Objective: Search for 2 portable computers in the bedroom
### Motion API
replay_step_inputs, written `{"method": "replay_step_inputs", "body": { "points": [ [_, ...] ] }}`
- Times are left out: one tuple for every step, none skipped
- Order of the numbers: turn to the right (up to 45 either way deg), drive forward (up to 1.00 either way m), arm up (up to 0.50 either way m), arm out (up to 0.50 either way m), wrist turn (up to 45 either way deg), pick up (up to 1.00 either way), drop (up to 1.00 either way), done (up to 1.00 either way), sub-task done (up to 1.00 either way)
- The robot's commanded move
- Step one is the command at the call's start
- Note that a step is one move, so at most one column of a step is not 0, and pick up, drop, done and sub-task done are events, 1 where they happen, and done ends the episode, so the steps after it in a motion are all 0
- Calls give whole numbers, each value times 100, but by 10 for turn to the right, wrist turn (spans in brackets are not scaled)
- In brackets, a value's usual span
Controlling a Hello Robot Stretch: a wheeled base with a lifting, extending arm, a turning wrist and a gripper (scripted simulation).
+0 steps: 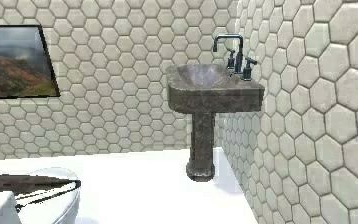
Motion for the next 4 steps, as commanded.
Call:
{"method": "replay_step_inputs", "body": {
  "points": [
    [-30,0,0,0,0,0,0,0,0],
    [390,0,0,0,0,0,0,0,0],
    [0,20,0,0,0,0,0,0,0],
    [-390,0,0,0,0,0,0,0,0]
  ]
}}
